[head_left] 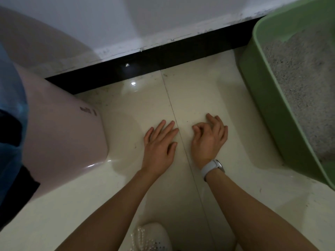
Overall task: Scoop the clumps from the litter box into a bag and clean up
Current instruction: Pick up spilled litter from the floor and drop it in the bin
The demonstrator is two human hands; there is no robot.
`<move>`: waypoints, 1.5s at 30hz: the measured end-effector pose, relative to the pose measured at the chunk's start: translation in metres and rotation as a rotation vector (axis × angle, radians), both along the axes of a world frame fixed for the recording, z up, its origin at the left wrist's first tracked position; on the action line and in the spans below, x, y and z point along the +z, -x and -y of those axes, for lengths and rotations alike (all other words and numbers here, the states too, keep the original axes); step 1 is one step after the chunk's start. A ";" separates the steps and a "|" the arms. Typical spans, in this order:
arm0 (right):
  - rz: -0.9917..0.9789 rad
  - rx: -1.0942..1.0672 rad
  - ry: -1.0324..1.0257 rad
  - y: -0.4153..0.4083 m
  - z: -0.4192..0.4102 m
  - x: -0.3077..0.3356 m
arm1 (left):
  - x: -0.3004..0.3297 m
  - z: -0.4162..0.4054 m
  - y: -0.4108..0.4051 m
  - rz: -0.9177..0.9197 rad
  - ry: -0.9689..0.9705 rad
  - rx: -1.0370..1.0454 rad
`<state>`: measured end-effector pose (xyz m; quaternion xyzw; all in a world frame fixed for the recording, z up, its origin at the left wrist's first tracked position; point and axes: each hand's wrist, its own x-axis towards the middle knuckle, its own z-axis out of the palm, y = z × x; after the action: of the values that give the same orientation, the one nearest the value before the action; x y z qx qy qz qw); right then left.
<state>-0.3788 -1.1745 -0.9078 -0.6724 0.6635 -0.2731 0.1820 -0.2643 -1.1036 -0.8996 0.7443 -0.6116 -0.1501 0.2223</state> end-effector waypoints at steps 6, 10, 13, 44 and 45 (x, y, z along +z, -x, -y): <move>0.230 0.001 -0.075 0.030 0.007 0.016 | 0.003 0.034 0.011 -0.090 0.056 0.174; 0.224 0.049 -0.109 0.035 0.009 0.021 | 0.003 0.051 0.018 -0.187 0.038 0.315; 0.188 0.065 -0.107 0.032 0.011 0.017 | 0.002 0.054 0.020 -0.185 0.048 0.333; -0.185 0.382 0.201 0.008 0.028 -0.009 | 0.016 0.034 -0.011 -0.450 -0.028 0.513; -0.227 0.395 0.210 0.007 0.028 -0.009 | 0.017 0.034 -0.012 -0.450 -0.033 0.508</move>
<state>-0.3861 -1.2028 -0.9167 -0.8305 0.5034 -0.2226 0.0853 -0.2521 -1.1373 -0.8824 0.8246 -0.3397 -0.2604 0.3699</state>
